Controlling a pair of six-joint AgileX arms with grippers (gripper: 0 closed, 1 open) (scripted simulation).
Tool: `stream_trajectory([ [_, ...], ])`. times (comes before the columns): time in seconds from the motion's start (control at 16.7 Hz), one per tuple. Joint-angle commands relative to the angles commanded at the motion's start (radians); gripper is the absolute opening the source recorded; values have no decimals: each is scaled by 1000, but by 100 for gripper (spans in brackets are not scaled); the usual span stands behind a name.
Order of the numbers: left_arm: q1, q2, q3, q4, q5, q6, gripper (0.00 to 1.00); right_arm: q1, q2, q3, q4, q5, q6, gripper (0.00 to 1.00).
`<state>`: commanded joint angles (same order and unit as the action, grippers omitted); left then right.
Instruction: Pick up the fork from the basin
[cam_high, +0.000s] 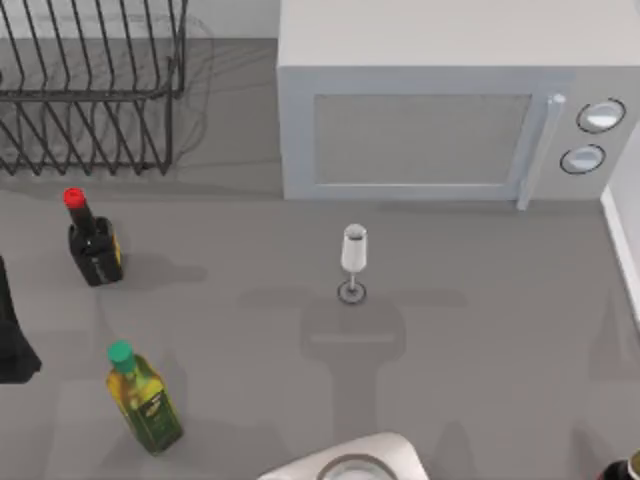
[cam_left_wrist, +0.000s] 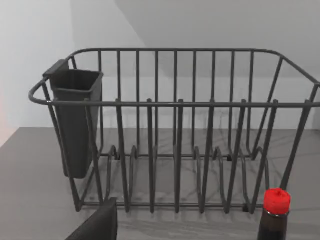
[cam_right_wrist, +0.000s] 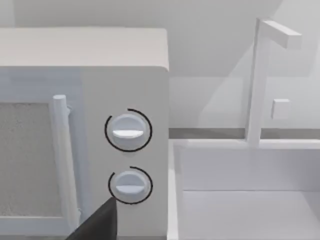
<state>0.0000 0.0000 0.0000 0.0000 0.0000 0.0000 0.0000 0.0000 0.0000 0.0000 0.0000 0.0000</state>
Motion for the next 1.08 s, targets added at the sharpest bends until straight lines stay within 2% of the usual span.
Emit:
stream_trajectory([
  [1.08,0,0,0,0,0,0,100,-4,30,30,-19,0,-4,100],
])
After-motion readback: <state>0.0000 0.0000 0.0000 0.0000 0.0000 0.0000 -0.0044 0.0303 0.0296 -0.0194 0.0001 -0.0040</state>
